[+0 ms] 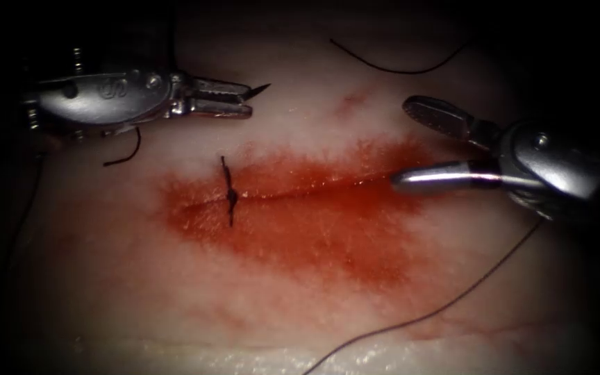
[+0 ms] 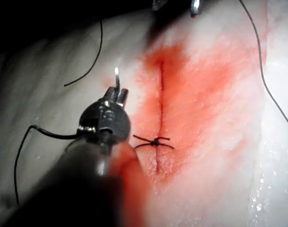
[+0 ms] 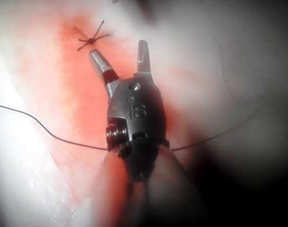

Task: Wound Closure
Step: Pass needle to right grasper

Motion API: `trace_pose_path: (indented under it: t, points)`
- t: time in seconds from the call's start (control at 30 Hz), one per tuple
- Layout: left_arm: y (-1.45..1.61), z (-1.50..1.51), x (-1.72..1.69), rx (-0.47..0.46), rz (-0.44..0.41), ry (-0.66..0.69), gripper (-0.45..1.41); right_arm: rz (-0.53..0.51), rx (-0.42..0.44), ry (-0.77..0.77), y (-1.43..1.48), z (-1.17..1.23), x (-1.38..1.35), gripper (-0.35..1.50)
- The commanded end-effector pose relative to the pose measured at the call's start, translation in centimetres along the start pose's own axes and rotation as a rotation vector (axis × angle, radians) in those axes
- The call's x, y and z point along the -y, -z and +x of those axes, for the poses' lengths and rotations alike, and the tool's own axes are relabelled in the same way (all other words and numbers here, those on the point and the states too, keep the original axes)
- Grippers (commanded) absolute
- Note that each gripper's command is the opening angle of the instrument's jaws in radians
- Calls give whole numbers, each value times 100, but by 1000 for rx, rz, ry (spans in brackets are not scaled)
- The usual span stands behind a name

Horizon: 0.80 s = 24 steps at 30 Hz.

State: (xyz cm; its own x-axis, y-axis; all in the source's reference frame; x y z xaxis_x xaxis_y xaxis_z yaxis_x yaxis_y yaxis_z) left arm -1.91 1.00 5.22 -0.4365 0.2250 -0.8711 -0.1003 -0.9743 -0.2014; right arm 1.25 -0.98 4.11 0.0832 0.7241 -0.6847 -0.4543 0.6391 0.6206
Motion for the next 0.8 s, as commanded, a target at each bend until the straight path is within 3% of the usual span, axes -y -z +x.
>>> trace_pose_path:
  t: [0.03,0.27,0.57,0.8]
  points:
    - [-7,3,-6,-17,-6,-25,-45,6,0,-58,-8,-5,4,94]
    - [-7,31,-42,-89,-10,-130,-45,50,4,-231,3,-6,-5,86]
    - [-6,53,-75,-145,16,-245,-45,92,15,-364,30,-12,-32,89]
    - [-21,56,-98,-170,14,-327,-45,121,12,-432,32,-27,-39,99]
